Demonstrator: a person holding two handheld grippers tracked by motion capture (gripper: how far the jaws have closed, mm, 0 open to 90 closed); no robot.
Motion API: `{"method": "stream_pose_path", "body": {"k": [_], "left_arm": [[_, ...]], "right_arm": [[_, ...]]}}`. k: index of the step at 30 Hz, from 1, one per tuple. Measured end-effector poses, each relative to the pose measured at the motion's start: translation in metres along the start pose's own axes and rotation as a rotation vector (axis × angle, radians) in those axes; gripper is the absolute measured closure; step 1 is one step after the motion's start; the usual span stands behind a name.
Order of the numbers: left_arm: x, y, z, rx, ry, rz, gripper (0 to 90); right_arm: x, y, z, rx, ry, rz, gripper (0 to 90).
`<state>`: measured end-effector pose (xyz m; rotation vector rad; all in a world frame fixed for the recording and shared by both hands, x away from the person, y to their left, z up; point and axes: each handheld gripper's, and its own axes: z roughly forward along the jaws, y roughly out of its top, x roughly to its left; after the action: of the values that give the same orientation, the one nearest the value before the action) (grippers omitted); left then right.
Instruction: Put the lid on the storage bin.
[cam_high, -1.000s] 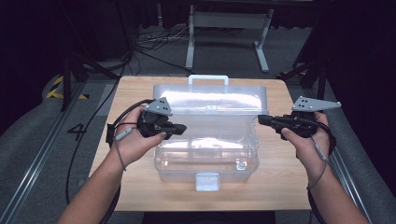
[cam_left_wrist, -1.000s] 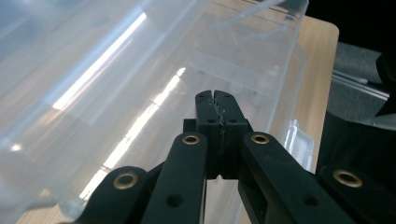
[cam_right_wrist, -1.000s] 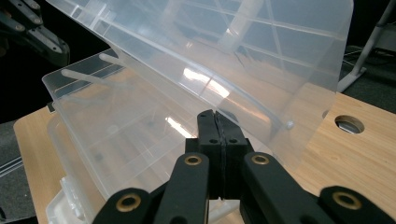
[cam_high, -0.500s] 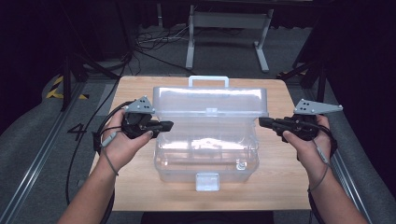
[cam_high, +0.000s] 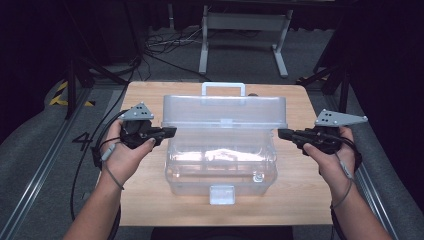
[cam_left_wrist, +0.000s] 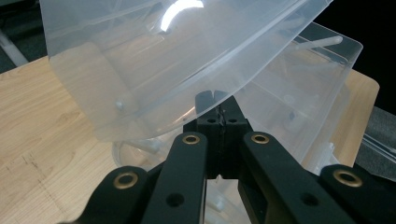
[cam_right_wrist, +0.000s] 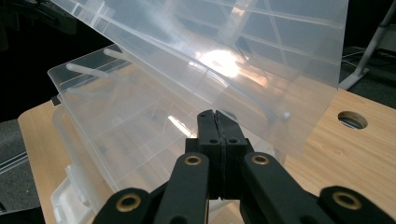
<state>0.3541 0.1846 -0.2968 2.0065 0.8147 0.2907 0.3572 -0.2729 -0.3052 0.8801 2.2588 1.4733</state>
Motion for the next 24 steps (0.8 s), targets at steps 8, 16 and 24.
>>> {"method": "stream_pose_path", "body": {"k": [8, 16, 24], "left_arm": [[0.0, -0.001, -0.001, -0.003, -0.004, -0.001, 89.8], [-0.002, -0.009, -0.001, -0.011, -0.027, -0.015, 89.8], [-0.003, -0.019, -0.002, -0.025, -0.05, -0.032, 89.8]], "right_arm": [[0.001, -0.001, 0.0, 0.0, 0.002, -0.001, 90.0], [0.005, -0.006, -0.001, 0.004, 0.013, 0.007, 90.0], [0.008, -0.015, -0.003, 0.005, 0.017, 0.022, 90.0]]}}
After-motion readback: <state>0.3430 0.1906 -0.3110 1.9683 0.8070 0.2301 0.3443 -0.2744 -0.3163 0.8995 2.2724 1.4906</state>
